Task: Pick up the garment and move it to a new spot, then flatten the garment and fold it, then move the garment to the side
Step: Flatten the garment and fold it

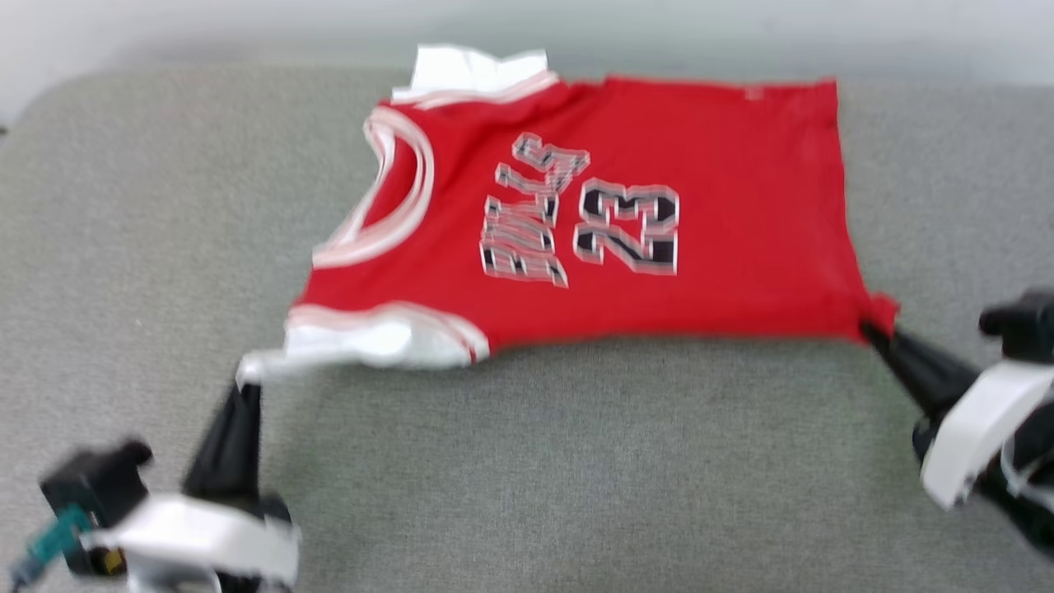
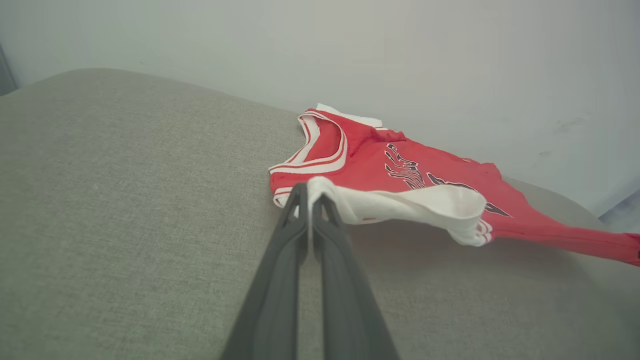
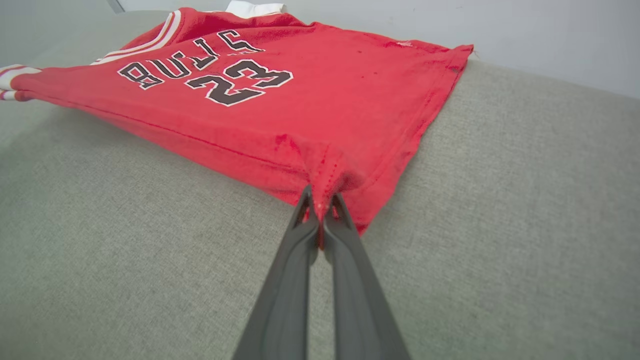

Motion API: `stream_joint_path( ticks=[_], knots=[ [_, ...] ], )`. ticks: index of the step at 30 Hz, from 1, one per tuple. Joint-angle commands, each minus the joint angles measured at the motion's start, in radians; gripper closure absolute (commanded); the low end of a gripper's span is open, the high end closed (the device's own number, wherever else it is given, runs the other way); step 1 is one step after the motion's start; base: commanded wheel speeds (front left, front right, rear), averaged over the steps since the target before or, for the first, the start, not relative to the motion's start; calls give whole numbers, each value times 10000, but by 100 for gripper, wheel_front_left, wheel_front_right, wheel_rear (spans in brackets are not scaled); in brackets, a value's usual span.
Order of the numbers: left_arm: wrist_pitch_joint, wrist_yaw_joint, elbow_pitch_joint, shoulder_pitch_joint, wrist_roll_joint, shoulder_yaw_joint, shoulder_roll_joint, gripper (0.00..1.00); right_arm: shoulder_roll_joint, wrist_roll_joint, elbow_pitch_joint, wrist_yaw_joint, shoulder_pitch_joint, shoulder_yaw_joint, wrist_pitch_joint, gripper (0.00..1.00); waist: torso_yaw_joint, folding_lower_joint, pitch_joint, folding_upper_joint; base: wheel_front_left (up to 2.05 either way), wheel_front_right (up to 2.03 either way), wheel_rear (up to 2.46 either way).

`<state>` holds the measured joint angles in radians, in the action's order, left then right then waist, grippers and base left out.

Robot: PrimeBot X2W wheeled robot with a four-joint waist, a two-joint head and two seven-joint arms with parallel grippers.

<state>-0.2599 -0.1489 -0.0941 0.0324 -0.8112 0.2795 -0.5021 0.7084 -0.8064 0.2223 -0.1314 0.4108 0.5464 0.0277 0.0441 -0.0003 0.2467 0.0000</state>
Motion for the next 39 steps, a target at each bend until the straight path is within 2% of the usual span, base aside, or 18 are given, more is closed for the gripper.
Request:
stream_joint_path(
  ticks=[1, 8, 20, 30, 39],
  knots=[
    [-59, 78, 50, -358, -47, -37, 72, 100, -60, 89, -21, 15, -381, -85, 34, 100, 24, 3, -407, 0, 0, 0, 0],
    [-70, 259, 587, -2087, -316, -55, 518, 100, -313, 241, -153, 15, -2128, -457, 192, 100, -16, 3, -1170, 0, 0, 0, 0],
    [582, 1109, 1732, -3689, -1432, 655, 945, 100, -666, 409, -279, 15, -4713, -1307, 431, 100, 47, 3, -2096, 0, 0, 0, 0],
    [1230, 1604, 2072, -4574, -2293, 732, 730, 100, -958, 810, -493, 15, -6305, -1977, 601, 100, 82, 3, -2430, 0, 0, 0, 0],
    [861, 1435, 1683, -3997, -1754, 544, 434, 100, -1303, 1086, -734, 15, -6037, -2352, 729, 100, 27, 3, -2412, 0, 0, 0, 0]
  ],
)
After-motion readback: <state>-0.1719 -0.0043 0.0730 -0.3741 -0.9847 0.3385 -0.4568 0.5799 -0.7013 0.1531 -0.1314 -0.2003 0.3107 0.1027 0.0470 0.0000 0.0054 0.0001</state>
